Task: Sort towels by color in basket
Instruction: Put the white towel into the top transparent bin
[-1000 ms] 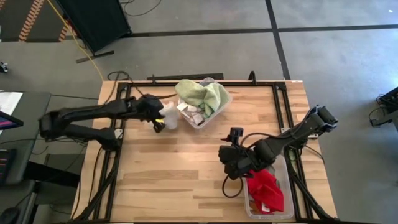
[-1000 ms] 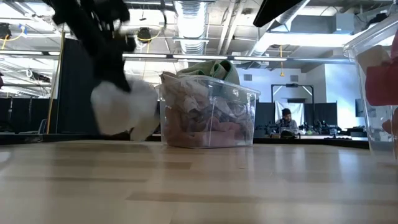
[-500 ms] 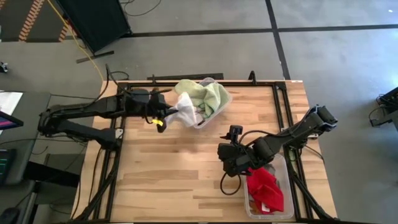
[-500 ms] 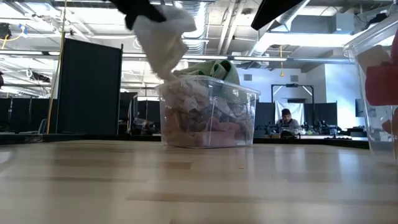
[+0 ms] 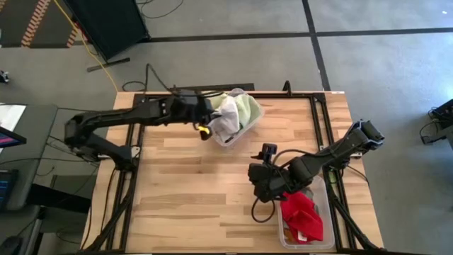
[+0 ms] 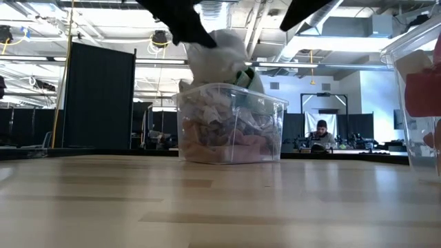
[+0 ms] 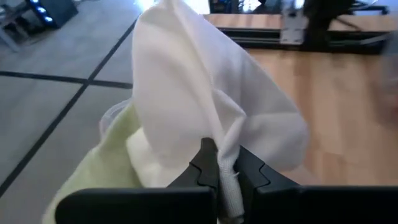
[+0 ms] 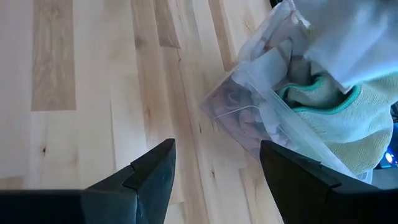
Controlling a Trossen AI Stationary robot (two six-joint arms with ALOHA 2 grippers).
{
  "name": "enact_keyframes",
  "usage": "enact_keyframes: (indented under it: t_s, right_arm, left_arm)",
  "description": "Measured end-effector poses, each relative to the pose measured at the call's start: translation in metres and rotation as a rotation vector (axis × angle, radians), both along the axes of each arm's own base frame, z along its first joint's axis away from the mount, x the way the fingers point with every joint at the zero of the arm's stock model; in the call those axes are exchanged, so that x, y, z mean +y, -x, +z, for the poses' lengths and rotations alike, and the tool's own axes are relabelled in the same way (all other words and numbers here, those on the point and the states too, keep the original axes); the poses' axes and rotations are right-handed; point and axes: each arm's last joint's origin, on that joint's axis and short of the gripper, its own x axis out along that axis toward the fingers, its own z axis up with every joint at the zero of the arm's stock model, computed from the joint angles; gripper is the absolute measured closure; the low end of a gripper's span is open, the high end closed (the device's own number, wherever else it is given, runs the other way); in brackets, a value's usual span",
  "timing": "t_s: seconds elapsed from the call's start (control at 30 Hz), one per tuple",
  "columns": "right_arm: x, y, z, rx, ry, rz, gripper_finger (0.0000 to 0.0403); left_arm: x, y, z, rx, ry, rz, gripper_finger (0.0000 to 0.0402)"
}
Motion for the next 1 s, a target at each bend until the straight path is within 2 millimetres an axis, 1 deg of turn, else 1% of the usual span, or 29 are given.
enact_keyframes:
  t_s: [0.17, 0.33, 0.5, 0.6, 0.7, 0.8, 1.0]
  right_arm:
    - [0.003, 0.001, 0.0, -0.005, -0.007, 0.002, 0.0135]
    - [0.004, 0.002, 0.0, -0.017, 0.014, -0.004, 0.0135]
    - [0.001, 0.001, 0.002, -0.048, 0.074, -0.04, 0.0135]
    - [-0.004, -0.001, 0.002, -0.057, 0.093, -0.067, 0.0135]
    - [-0.014, -0.005, 0.002, -0.057, 0.096, -0.098, 0.0135]
    - [-0.027, -0.009, 0.002, -0.053, 0.099, -0.139, 0.0135]
    - [-0.063, -0.02, 0.003, -0.044, 0.107, -0.252, 0.014]
  left_arm:
    - [0.027, -0.013, -0.018, 0.031, -0.002, 0.058, 0.0396]
    - [0.05, -0.025, -0.047, 0.087, 0.111, 0.031, 0.0396]
    - [0.062, -0.04, -0.08, 0.161, 0.167, 0.023, 0.0396]
    - [0.066, -0.047, -0.096, 0.189, 0.179, 0.024, 0.0396]
    - [0.068, -0.052, -0.106, 0.211, 0.183, 0.021, 0.0395]
    - [0.069, -0.053, -0.111, 0.227, 0.19, 0.021, 0.0395]
    - [0.069, -0.052, -0.111, 0.224, 0.22, 0.007, 0.0395]
